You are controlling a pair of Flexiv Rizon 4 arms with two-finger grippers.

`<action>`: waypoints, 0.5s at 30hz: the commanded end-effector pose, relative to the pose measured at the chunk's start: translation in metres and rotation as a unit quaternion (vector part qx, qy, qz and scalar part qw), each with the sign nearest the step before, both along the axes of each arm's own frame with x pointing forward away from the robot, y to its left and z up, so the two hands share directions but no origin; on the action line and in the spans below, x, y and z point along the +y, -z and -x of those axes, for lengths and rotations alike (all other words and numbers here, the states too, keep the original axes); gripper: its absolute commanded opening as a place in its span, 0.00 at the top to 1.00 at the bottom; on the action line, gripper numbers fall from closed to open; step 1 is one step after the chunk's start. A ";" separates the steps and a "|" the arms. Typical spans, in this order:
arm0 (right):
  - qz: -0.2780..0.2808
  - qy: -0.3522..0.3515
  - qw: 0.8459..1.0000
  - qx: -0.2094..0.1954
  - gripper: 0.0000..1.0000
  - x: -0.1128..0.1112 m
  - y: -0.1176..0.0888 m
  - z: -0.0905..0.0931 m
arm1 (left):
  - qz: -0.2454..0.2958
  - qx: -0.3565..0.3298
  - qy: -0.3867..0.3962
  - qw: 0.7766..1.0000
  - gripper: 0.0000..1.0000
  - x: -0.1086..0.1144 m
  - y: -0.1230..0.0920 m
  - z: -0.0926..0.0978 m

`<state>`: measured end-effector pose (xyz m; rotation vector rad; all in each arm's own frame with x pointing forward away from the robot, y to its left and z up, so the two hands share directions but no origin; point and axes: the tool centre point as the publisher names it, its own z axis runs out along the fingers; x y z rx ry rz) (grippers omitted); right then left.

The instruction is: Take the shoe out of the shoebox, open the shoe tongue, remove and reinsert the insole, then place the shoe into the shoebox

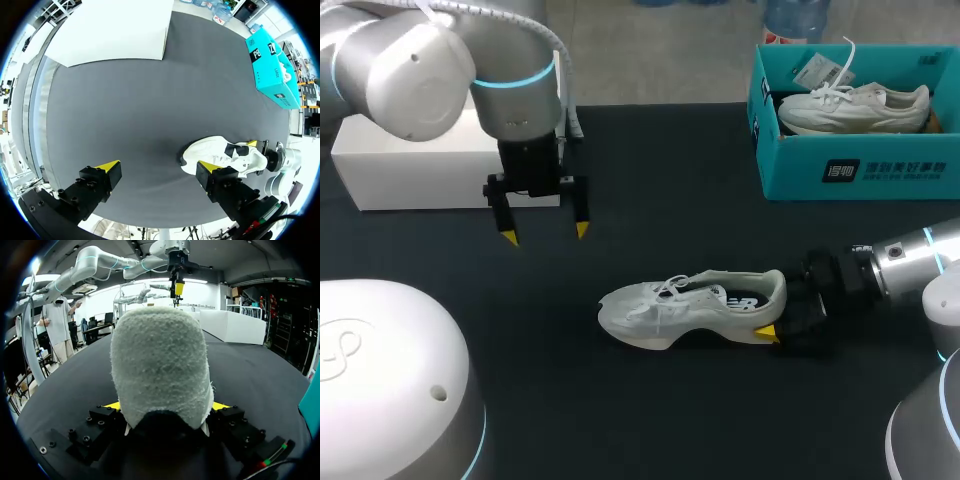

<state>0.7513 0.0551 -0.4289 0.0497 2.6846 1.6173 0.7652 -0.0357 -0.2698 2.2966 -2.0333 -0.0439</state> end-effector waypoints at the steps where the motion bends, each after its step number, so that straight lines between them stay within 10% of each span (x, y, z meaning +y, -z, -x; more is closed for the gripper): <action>1: 0.001 0.001 1.000 -0.001 1.00 0.001 0.002 -0.002 | -0.002 0.006 0.021 1.000 0.00 -0.037 0.013 0.005; 15: 0.001 0.001 1.000 -0.001 1.00 0.001 0.002 -0.002 | 0.019 -0.009 0.107 0.994 0.00 -0.129 0.015 0.027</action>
